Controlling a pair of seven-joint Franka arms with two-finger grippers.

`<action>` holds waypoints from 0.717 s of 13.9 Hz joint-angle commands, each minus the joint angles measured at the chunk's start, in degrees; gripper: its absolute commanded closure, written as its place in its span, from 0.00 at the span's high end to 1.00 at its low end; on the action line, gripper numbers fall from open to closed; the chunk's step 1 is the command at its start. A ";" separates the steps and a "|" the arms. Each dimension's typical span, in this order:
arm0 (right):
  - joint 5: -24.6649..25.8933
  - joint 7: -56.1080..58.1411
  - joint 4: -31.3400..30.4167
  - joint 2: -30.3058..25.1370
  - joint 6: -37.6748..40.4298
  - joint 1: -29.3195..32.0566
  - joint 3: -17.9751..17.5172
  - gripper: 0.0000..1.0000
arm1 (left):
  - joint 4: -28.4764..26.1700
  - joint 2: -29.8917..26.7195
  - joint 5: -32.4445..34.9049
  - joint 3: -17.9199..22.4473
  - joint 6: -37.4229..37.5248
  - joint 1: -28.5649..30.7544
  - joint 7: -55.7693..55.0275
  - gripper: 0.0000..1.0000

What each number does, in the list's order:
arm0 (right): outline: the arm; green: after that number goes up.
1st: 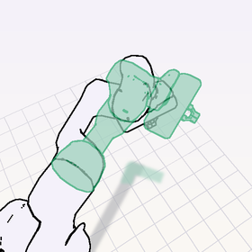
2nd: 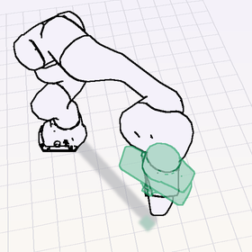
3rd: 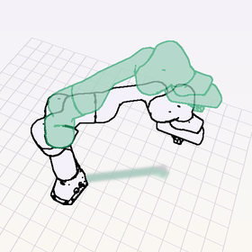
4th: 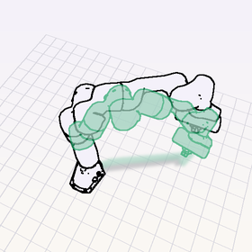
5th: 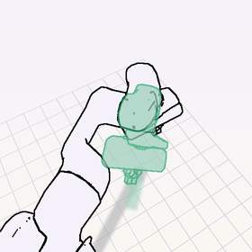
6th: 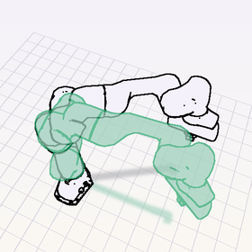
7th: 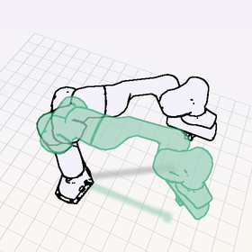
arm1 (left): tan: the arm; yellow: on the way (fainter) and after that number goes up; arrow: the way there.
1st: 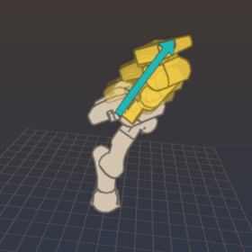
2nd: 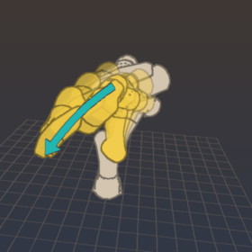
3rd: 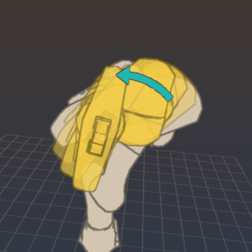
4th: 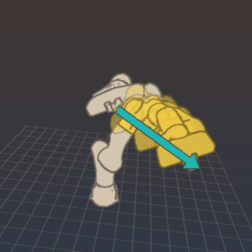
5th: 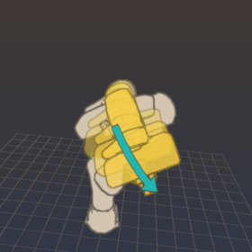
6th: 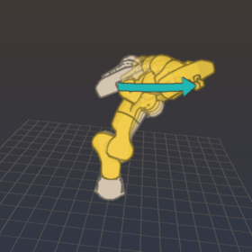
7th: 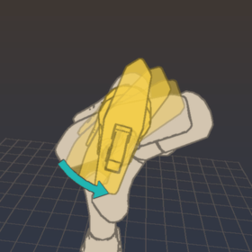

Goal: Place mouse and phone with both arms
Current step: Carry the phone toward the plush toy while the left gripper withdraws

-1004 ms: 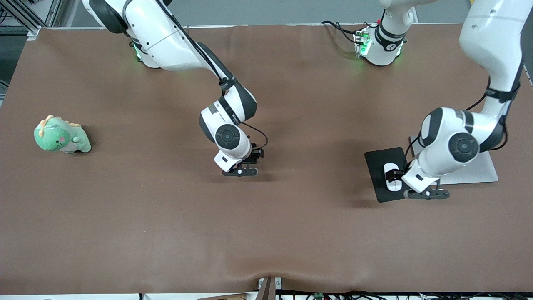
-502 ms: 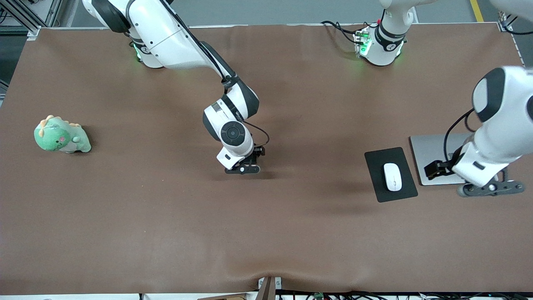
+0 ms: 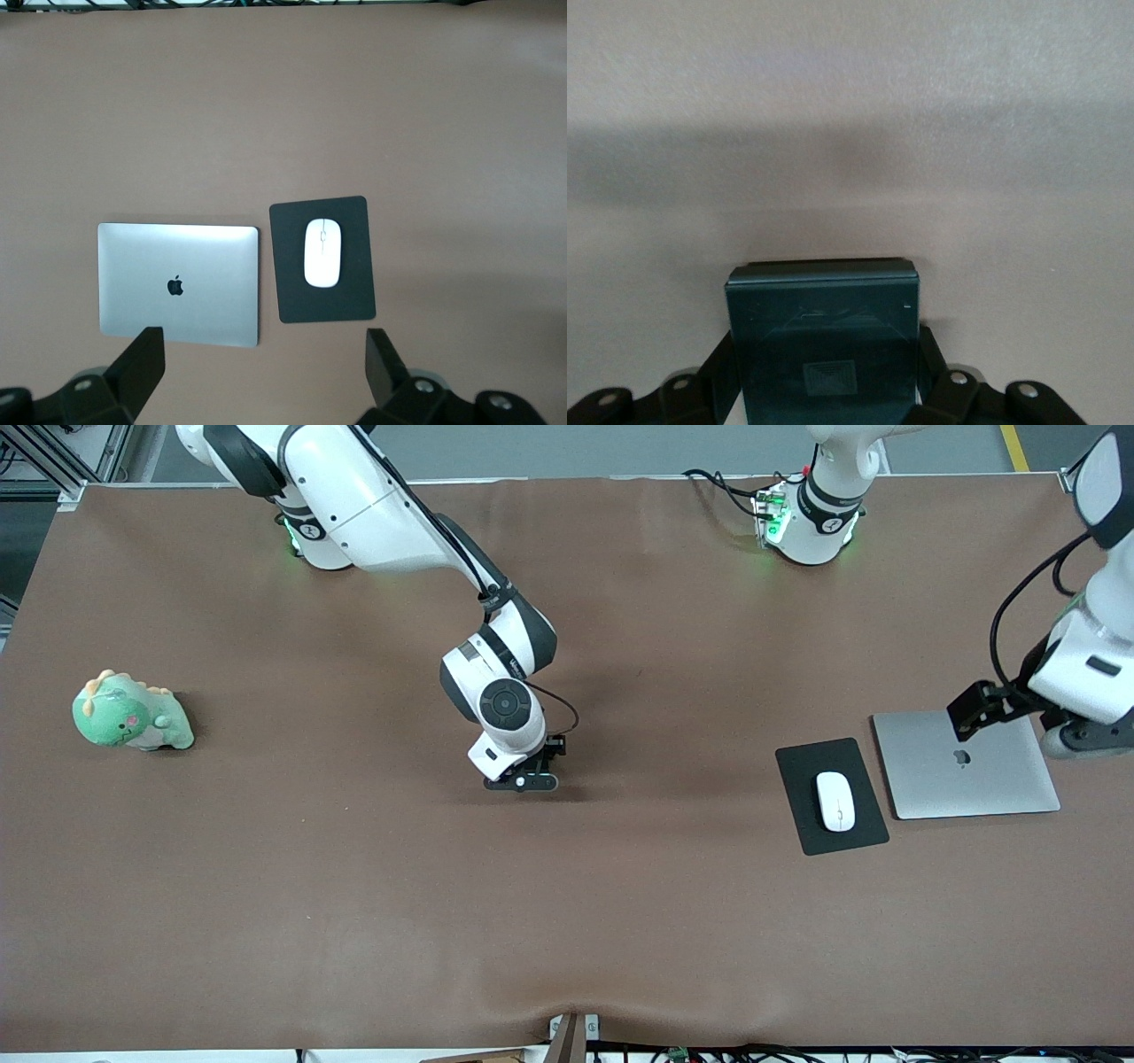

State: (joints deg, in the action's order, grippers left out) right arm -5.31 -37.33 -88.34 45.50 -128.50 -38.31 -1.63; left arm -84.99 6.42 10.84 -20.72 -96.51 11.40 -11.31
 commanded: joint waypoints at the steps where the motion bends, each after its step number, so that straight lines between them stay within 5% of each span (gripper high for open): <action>1: 0.04 -0.99 2.63 -0.05 3.07 0.52 0.13 0.00 | -0.53 -3.42 -2.31 1.28 2.11 -0.32 4.88 1.00; 3: 0.12 -2.47 5.01 -0.49 6.32 0.69 0.13 0.00 | -0.96 -5.35 -4.50 4.87 4.56 -2.86 5.77 1.00; 7: 0.04 -3.36 5.99 -3.65 11.51 3.85 0.22 0.00 | -4.29 -10.18 -8.03 19.02 7.21 -14.02 8.59 1.00; 10: 0.04 -2.48 5.55 -5.94 14.59 8.85 -0.13 0.00 | -6.77 -12.66 -8.03 20.37 7.30 -14.84 8.41 1.00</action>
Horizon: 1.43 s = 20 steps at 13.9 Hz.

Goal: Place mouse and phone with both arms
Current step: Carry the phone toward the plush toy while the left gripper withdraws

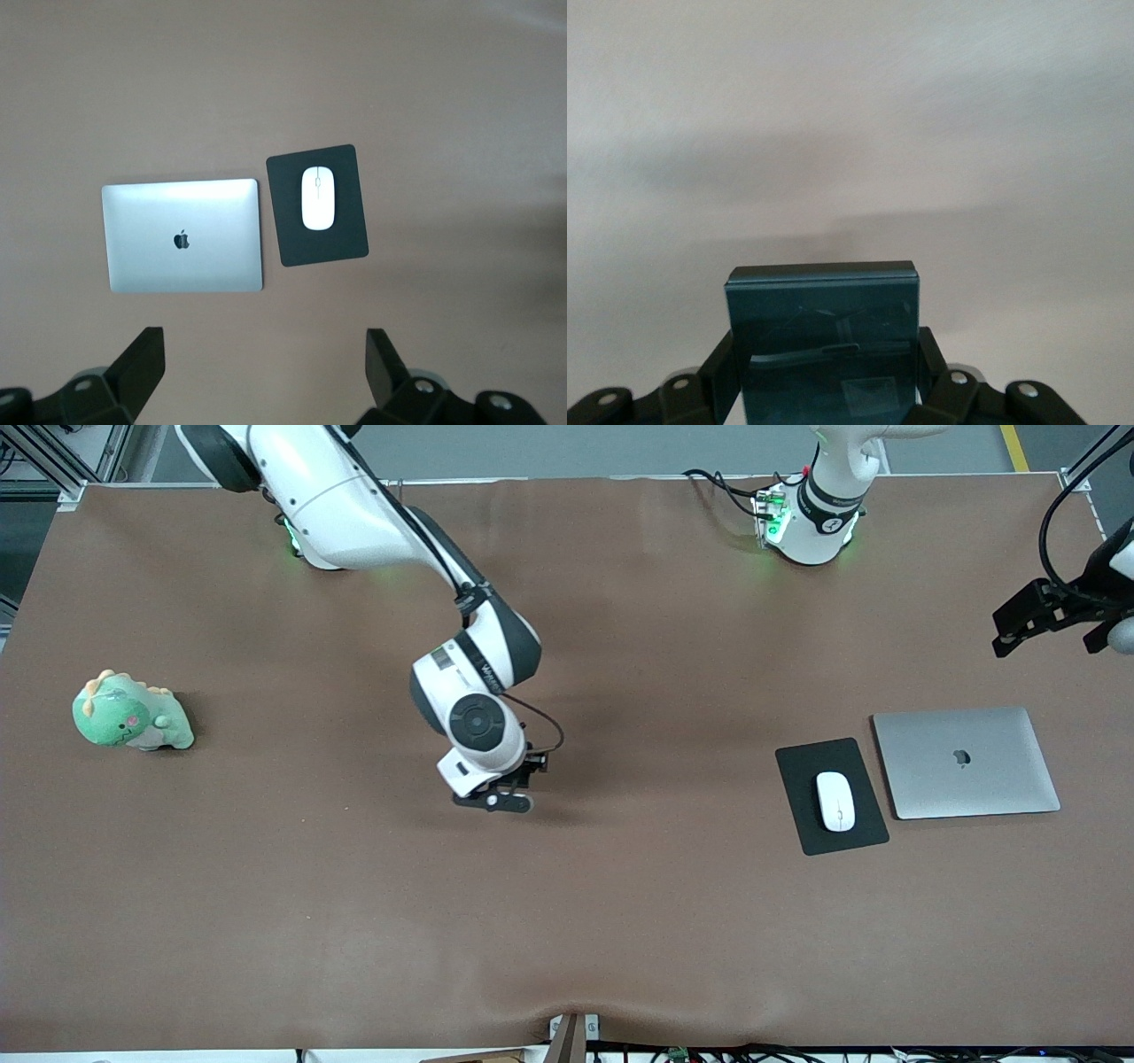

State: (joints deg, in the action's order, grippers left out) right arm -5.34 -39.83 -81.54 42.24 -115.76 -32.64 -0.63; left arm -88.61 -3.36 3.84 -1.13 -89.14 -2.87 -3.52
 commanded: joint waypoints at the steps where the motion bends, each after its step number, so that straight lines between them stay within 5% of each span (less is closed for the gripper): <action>1: 0.15 0.10 -1.60 -3.65 2.72 3.89 -1.05 0.00 | -2.89 -2.71 -1.02 0.78 0.10 -0.56 0.53 1.00; 14: 0.94 18.02 -19.26 -17.10 2.64 21.29 -0.87 0.00 | -2.45 -2.36 -1.11 1.04 0.37 -0.21 -0.08 1.00; 20: 2.52 25.66 -33.49 -22.81 -8.85 27.53 -0.69 0.00 | -2.54 -2.53 -1.11 1.04 0.37 -0.12 -0.35 1.00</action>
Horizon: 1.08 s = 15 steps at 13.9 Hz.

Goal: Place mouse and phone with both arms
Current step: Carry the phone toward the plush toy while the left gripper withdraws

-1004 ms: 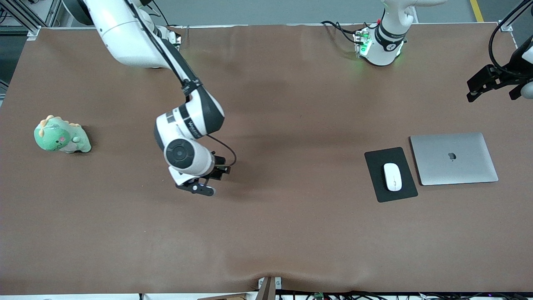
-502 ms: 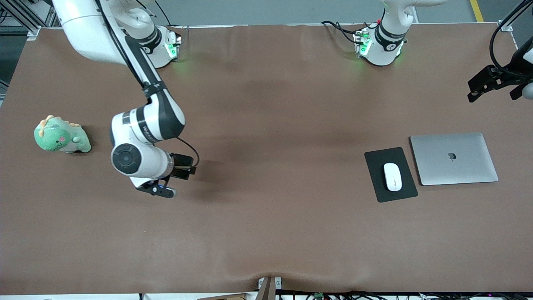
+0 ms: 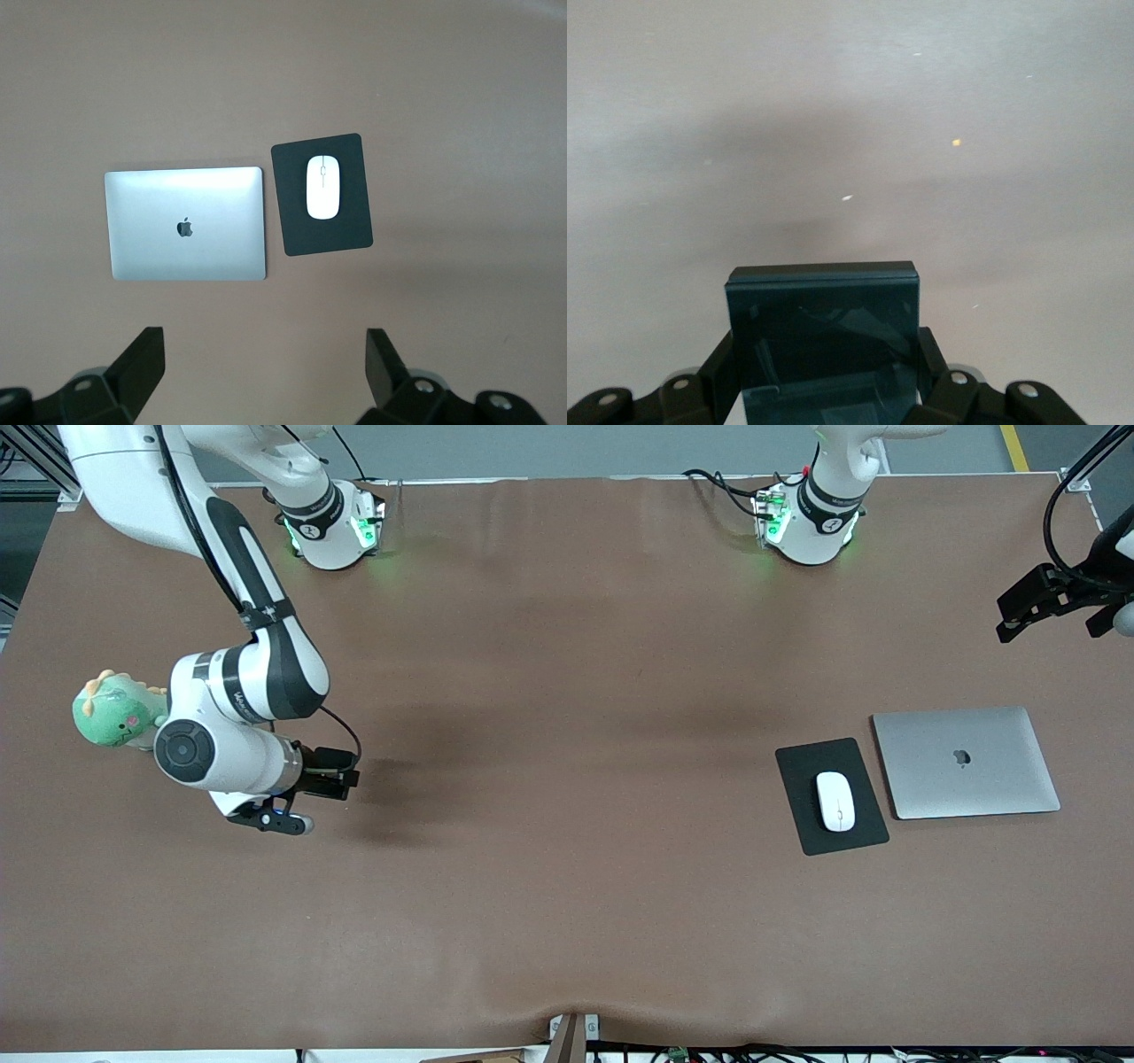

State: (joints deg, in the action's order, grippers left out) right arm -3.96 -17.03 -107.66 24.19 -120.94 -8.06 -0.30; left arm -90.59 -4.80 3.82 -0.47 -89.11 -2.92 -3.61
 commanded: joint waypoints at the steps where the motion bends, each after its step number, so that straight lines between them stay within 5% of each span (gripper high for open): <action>1: 1.15 4.54 -9.31 -5.46 -5.00 4.53 -1.02 0.00 | -0.47 -1.09 -1.19 0.38 0.34 0.28 -0.25 1.00; 7: 2.20 13.05 -17.05 -10.21 -5.36 11.91 -1.11 0.00 | 0.33 -0.56 -1.89 0.38 -0.01 1.17 -0.43 1.00; 15: 2.38 22.92 -27.24 -10.39 -18.61 19.04 -1.11 0.00 | 0.15 -0.65 -1.89 0.38 0.16 1.17 -0.43 1.00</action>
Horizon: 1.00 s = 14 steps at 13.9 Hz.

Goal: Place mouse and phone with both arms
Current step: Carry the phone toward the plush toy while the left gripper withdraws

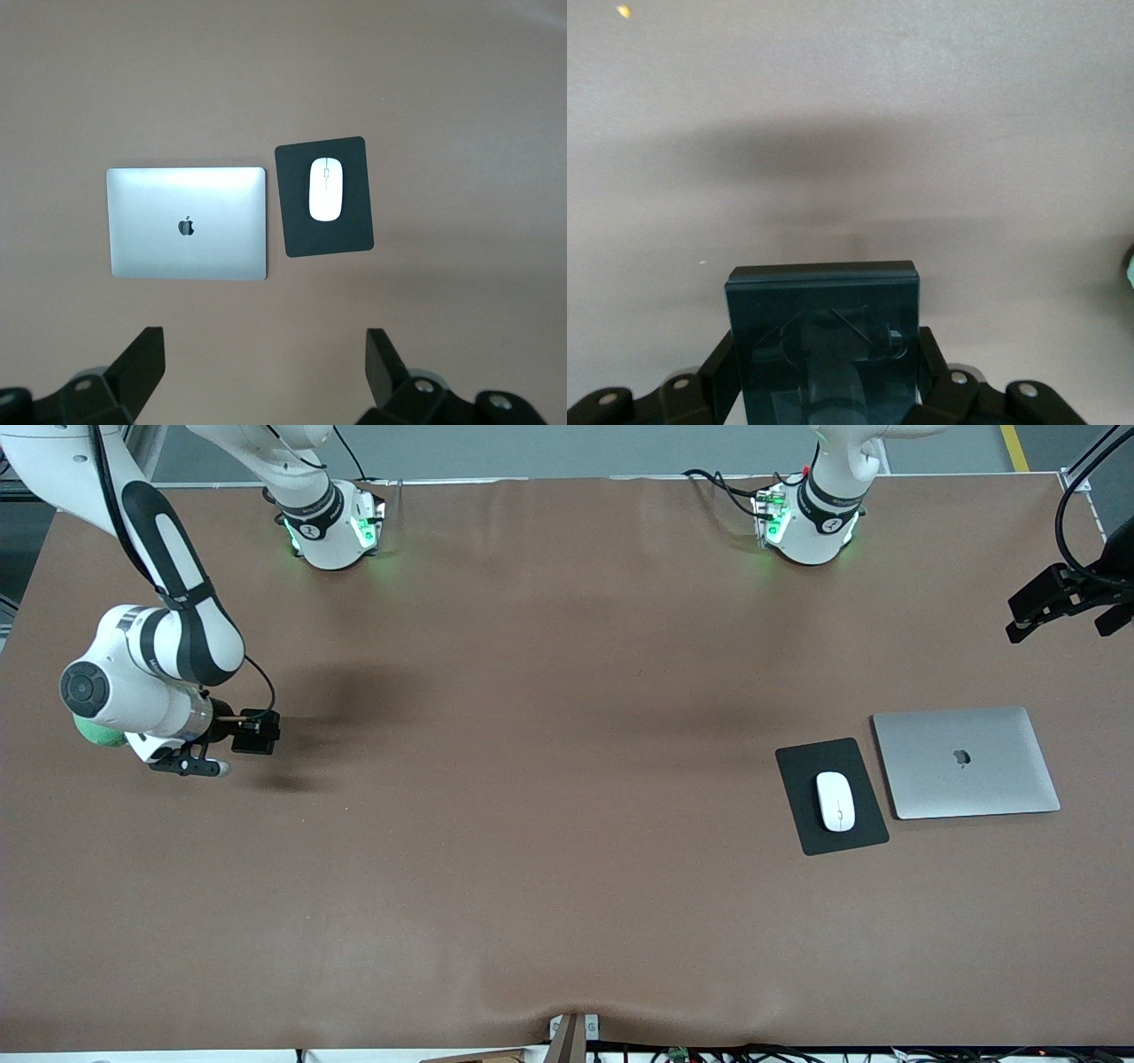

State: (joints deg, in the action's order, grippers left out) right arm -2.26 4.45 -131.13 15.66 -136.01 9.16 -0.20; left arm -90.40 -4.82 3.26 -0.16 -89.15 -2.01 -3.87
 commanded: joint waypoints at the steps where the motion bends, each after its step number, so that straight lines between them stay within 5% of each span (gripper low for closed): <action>1: 0.68 1.87 -4.13 -1.42 -4.86 2.17 -1.12 0.00 | -0.04 -0.63 -1.32 0.07 0.21 0.25 -0.17 1.00; 9: 0.68 6.54 -5.63 3.42 -11.82 4.72 -1.21 0.00 | -0.13 -0.63 -1.32 -0.02 0.29 0.16 -0.09 1.00; 10: 0.68 6.45 -5.54 3.42 -11.47 4.55 -1.21 0.13 | -0.13 -0.63 -1.32 -0.02 0.29 0.16 -0.09 1.00; 11: 0.68 6.01 -5.28 3.42 -10.95 4.55 -1.21 0.50 | -0.13 -0.63 -1.32 -0.02 0.29 0.16 -0.09 1.00; 12: 0.68 5.75 -4.67 3.33 -9.72 4.55 -1.21 1.00 | -0.13 -0.63 -1.32 -0.02 0.29 0.16 -0.09 1.00; 14: 0.59 6.18 -0.99 2.98 -1.33 4.90 -1.30 1.00 | -0.22 -0.71 -1.32 -0.02 0.29 0.16 -0.09 1.00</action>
State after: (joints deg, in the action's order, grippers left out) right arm -2.18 10.43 -134.77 19.89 -143.97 12.57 -0.43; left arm -90.40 -4.82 3.25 -0.17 -89.15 -2.01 -3.87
